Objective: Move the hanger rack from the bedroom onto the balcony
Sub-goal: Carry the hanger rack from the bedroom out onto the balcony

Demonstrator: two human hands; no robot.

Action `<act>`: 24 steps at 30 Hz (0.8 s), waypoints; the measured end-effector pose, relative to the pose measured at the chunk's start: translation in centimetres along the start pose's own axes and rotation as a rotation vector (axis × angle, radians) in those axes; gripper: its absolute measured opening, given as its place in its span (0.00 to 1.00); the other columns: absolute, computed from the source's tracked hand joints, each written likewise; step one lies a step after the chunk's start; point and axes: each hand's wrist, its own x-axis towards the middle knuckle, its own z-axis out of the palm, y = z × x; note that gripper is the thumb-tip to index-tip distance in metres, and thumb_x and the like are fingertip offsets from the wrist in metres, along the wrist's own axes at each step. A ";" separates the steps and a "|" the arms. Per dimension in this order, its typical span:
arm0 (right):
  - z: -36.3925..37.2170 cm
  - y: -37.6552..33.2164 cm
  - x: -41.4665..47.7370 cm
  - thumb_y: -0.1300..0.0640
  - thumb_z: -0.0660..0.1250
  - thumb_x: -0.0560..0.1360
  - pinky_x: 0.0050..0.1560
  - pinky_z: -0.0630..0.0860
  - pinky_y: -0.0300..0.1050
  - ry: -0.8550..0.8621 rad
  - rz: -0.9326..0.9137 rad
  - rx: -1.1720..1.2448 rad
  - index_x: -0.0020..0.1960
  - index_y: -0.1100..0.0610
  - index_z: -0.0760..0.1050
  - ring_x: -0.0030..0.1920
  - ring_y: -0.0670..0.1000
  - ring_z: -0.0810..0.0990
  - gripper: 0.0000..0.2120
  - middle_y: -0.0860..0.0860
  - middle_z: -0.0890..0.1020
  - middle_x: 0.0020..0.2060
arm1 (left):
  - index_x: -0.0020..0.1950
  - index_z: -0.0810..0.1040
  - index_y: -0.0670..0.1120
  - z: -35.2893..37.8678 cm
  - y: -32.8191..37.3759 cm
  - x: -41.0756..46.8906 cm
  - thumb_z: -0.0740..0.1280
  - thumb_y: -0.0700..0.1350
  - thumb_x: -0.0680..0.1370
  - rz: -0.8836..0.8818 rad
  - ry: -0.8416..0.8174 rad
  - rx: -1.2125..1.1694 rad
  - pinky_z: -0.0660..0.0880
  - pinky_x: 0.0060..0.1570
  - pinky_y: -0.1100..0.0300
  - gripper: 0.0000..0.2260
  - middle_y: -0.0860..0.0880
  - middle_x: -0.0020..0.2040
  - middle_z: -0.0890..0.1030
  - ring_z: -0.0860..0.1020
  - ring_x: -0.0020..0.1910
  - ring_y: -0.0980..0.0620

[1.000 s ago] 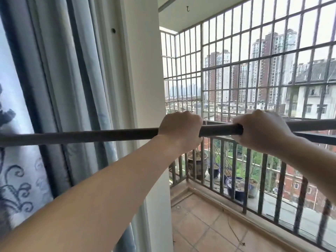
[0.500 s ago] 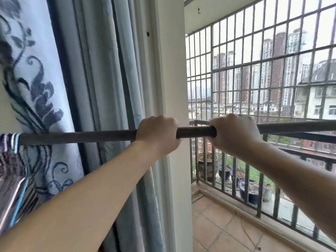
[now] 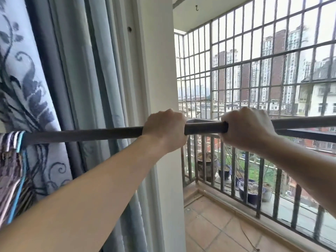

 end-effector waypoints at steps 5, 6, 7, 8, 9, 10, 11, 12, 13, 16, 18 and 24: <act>1.7 5.5 0.4 0.55 0.64 0.74 0.23 0.63 0.35 0.010 0.014 0.039 0.29 0.50 0.64 0.22 0.42 0.69 0.16 0.45 0.71 0.21 | 0.42 0.77 0.50 1.3 4.6 3.1 0.66 0.44 0.74 0.006 -0.004 -0.016 0.67 0.30 0.59 0.02 0.53 0.30 0.72 0.69 0.26 0.56; 1.9 6.5 0.4 0.55 0.64 0.73 0.23 0.63 0.35 0.010 0.015 0.049 0.29 0.50 0.64 0.22 0.42 0.69 0.16 0.45 0.71 0.22 | 0.42 0.77 0.50 1.7 5.6 3.7 0.66 0.44 0.74 0.003 -0.007 -0.018 0.68 0.31 0.59 0.02 0.53 0.30 0.72 0.69 0.27 0.56; 2.2 7.6 0.5 0.55 0.64 0.73 0.24 0.62 0.35 0.010 0.013 0.059 0.29 0.50 0.65 0.22 0.42 0.69 0.15 0.45 0.71 0.22 | 0.42 0.77 0.49 1.9 6.6 4.3 0.66 0.44 0.74 -0.002 -0.008 -0.013 0.69 0.31 0.58 0.02 0.53 0.30 0.72 0.70 0.27 0.56; 2.4 8.7 0.6 0.56 0.64 0.73 0.24 0.62 0.35 0.005 0.012 0.070 0.30 0.50 0.67 0.22 0.42 0.69 0.14 0.45 0.72 0.22 | 0.41 0.76 0.49 2.1 7.5 4.9 0.66 0.44 0.74 -0.008 -0.007 -0.003 0.68 0.31 0.58 0.02 0.52 0.31 0.72 0.69 0.27 0.55; 2.6 9.8 0.6 0.56 0.64 0.73 0.24 0.62 0.35 -0.003 0.014 0.081 0.31 0.51 0.68 0.22 0.42 0.70 0.12 0.45 0.72 0.22 | 0.42 0.75 0.49 2.3 8.4 5.5 0.66 0.44 0.74 -0.013 -0.005 0.006 0.67 0.31 0.58 0.02 0.52 0.31 0.72 0.69 0.27 0.55; 3.0 10.9 0.6 0.56 0.64 0.73 0.24 0.61 0.35 -0.007 0.018 0.089 0.32 0.51 0.69 0.22 0.42 0.70 0.11 0.45 0.72 0.22 | 0.42 0.76 0.49 2.5 9.3 6.1 0.66 0.45 0.74 -0.016 -0.003 0.011 0.67 0.30 0.58 0.02 0.52 0.32 0.73 0.69 0.27 0.55; 3.3 11.9 0.7 0.56 0.64 0.73 0.24 0.61 0.35 -0.005 0.019 0.090 0.32 0.51 0.69 0.22 0.42 0.70 0.11 0.45 0.72 0.22 | 0.42 0.76 0.49 2.8 10.2 6.7 0.66 0.45 0.74 -0.018 -0.001 0.012 0.66 0.30 0.58 0.02 0.52 0.32 0.73 0.69 0.27 0.55; 3.7 12.8 0.8 0.57 0.64 0.73 0.24 0.60 0.35 -0.005 0.015 0.089 0.31 0.51 0.69 0.22 0.42 0.69 0.12 0.45 0.71 0.21 | 0.42 0.76 0.49 3.0 11.0 7.2 0.66 0.45 0.74 -0.021 -0.003 0.011 0.66 0.30 0.58 0.02 0.52 0.32 0.73 0.69 0.27 0.55; 3.9 13.8 0.8 0.57 0.64 0.73 0.24 0.59 0.35 -0.008 0.011 0.089 0.31 0.51 0.69 0.22 0.41 0.69 0.12 0.45 0.70 0.21 | 0.41 0.76 0.49 3.3 11.8 7.8 0.66 0.44 0.74 -0.023 -0.008 0.011 0.66 0.30 0.58 0.02 0.51 0.32 0.73 0.70 0.28 0.54; 4.6 16.3 1.3 0.57 0.63 0.73 0.25 0.60 0.34 -0.031 0.008 0.102 0.33 0.51 0.72 0.22 0.42 0.70 0.10 0.45 0.71 0.22 | 0.41 0.76 0.49 4.1 13.9 9.6 0.67 0.44 0.74 -0.015 -0.028 0.007 0.68 0.32 0.57 0.02 0.51 0.34 0.75 0.73 0.30 0.52; 5.1 17.7 1.7 0.56 0.64 0.73 0.24 0.60 0.34 -0.045 0.011 0.096 0.34 0.52 0.73 0.22 0.42 0.70 0.09 0.45 0.71 0.22 | 0.42 0.76 0.48 4.7 14.8 10.7 0.67 0.45 0.74 -0.006 -0.048 -0.001 0.70 0.32 0.57 0.02 0.51 0.34 0.75 0.74 0.30 0.52; 6.3 19.6 3.3 0.60 0.65 0.70 0.29 0.67 0.36 -0.078 0.014 0.163 0.35 0.53 0.77 0.23 0.44 0.73 0.07 0.46 0.73 0.21 | 0.42 0.78 0.47 6.3 16.0 12.9 0.67 0.43 0.74 0.006 -0.017 -0.001 0.68 0.31 0.57 0.02 0.51 0.33 0.74 0.73 0.29 0.52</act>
